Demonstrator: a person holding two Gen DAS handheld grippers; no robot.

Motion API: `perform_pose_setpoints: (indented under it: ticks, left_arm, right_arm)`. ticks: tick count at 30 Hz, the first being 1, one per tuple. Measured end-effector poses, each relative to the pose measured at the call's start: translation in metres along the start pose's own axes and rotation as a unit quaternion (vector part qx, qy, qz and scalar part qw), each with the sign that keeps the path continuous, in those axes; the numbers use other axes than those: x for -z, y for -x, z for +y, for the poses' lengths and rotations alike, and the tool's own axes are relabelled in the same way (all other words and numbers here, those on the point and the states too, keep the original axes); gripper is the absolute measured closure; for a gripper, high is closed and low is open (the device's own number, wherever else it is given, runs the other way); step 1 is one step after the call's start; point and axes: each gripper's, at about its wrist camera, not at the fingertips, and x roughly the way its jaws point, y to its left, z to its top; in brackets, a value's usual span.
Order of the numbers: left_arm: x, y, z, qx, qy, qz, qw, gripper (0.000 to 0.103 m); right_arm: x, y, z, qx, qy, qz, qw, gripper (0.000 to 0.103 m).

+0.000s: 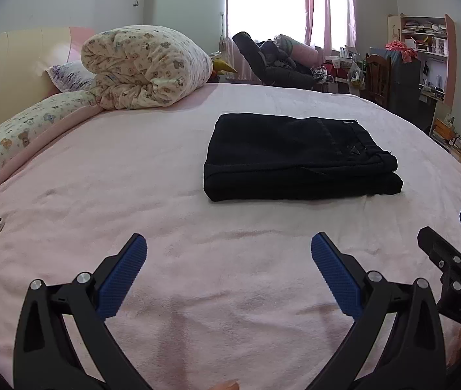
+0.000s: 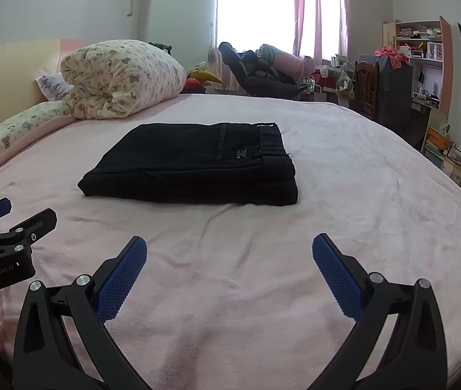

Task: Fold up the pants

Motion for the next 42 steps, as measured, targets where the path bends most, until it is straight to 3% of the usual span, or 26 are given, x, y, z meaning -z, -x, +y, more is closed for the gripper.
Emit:
perform_pose_setpoints:
  ticks: [9,18,42]
  left_arm:
    - [0.000,0.003,0.002,0.001,0.006,-0.008,0.9999,0.002]
    - [0.002,0.005,-0.004,-0.029,-0.019,-0.018,0.9992,0.002]
    - [0.003,0.001,-0.005,-0.030,-0.021,-0.011,0.9993,0.002]
  right_arm:
    - [0.004,-0.003,0.006,0.005,0.011,0.003,1.000,0.001]
    - [0.005,-0.010,0.001,0.010,-0.004,0.014,1.000,0.001]
    - [0.005,-0.011,0.001,0.011,-0.005,0.016,1.000,0.001]
